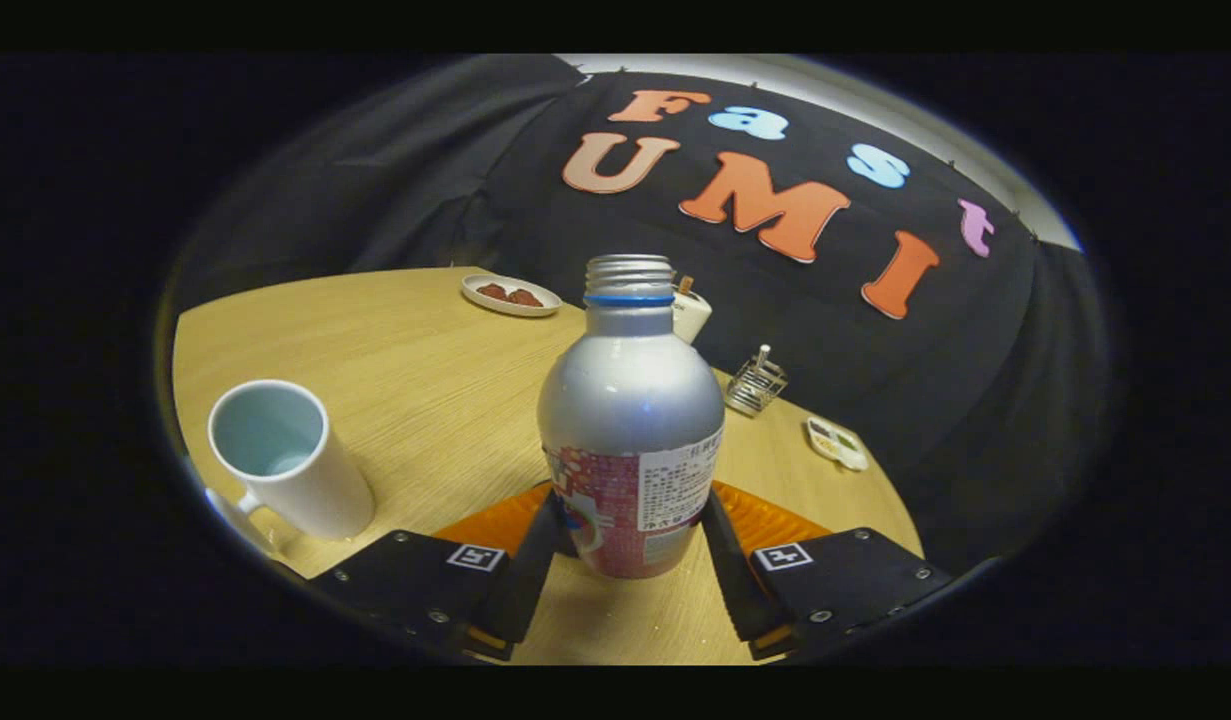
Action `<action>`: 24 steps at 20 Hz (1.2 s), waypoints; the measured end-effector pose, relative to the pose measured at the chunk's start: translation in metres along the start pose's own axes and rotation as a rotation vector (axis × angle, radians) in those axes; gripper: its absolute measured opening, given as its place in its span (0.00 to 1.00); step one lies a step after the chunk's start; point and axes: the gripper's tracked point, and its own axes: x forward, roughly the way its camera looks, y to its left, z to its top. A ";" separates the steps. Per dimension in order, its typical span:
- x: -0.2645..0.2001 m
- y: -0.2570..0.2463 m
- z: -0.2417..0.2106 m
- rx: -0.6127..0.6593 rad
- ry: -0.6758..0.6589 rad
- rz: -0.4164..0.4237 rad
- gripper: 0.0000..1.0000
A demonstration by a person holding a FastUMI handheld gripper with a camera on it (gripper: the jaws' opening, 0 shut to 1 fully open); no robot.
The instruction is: Take the bottle from table, then pour the juice into the cup, finally place the bottle on the coaster
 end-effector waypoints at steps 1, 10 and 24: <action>0.003 0.000 0.001 0.041 0.004 0.012 0.76; 0.021 -0.002 -0.007 0.200 0.014 0.047 0.76; 0.021 0.000 -0.048 0.332 0.122 0.054 0.83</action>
